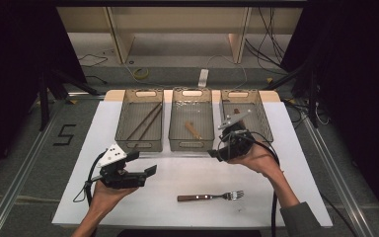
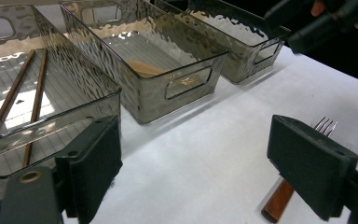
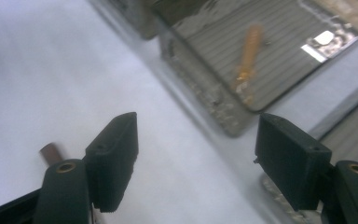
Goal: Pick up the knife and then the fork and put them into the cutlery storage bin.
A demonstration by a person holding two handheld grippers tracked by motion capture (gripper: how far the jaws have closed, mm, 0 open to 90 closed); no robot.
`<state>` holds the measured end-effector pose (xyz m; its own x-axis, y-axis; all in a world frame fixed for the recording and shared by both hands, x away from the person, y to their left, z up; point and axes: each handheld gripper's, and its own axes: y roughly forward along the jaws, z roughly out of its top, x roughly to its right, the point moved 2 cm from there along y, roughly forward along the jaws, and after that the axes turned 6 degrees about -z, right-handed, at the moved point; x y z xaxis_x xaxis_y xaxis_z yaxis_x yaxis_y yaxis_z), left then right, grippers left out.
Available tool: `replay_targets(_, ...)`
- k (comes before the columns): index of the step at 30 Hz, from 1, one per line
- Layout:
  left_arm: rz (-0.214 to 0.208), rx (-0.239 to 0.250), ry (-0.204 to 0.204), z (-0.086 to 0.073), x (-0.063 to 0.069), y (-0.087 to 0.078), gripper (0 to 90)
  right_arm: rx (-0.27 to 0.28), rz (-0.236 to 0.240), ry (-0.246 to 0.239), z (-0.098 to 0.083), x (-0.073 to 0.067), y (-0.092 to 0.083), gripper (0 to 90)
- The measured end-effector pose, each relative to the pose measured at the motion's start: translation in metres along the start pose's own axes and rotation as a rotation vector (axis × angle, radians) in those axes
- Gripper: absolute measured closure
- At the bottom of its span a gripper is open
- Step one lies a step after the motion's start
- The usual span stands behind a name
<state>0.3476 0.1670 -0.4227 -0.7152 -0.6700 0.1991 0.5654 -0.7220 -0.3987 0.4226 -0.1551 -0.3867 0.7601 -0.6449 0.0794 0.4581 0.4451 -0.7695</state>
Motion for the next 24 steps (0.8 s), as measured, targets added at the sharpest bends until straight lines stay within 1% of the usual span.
replay_targets(1, 0.0, 0.002, 0.0, 0.0, 0.0, 0.0, 16.8, 0.002, 0.008, -0.001, -0.002, -0.004, 0.001, 30.5)
replay_targets(4, 0.001, 0.005, -0.001, 0.0, 0.0, -0.001, 16.8, 0.013, 0.059, 0.001, -0.01, -0.016, 0.001, 29.8)
replay_targets(6, 0.002, 0.004, 0.0, 0.0, 0.0, -0.001, 16.8, 0.005, 0.066, -0.02, -0.013, -0.022, 0.002, 29.9)
replay_targets(8, -0.001, 0.005, 0.001, 0.0, 0.0, -0.001, 16.8, 0.009, 0.083, -0.015, -0.016, -0.026, 0.003, 30.3)
replay_targets(10, 0.0, 0.002, 0.004, 0.0, 0.001, -0.001, 16.8, -0.008, 0.084, -0.031, -0.019, -0.03, 0.005, 30.3)
replay_targets(11, -0.001, 0.002, 0.004, 0.0, 0.0, -0.001, 16.8, -0.014, 0.089, -0.023, -0.02, -0.033, 0.006, 30.3)
replay_targets(13, 0.0, 0.004, 0.003, 0.0, 0.0, -0.001, 16.8, -0.027, 0.096, -0.045, -0.023, -0.037, 0.01, 30.2)
replay_targets(14, 0.0, 0.004, 0.004, 0.0, 0.0, -0.001, 16.8, -0.035, 0.098, -0.042, -0.023, -0.04, 0.012, 30.2)
replay_targets(17, -0.001, 0.002, 0.004, 0.0, 0.0, -0.001, 16.8, -0.052, 0.112, -0.062, -0.025, -0.046, 0.016, 30.2)
replay_targets(18, 0.0, 0.005, 0.002, 0.0, 0.0, -0.001, 16.8, -0.058, 0.115, -0.062, -0.025, -0.048, 0.017, 30.3)
replay_targets(19, -0.001, 0.006, 0.003, 0.0, 0.0, -0.001, 16.8, -0.055, 0.116, -0.07, -0.025, -0.049, 0.018, 30.2)
replay_targets(20, 0.0, 0.009, 0.002, 0.0, 0.0, -0.001, 16.8, -0.062, 0.119, -0.066, -0.026, -0.05, 0.018, 30.3)
replay_targets(24, 0.0, 0.013, 0.004, 0.001, 0.001, -0.001, 16.8, -0.067, 0.126, -0.075, -0.027, -0.054, 0.021, 30.3)
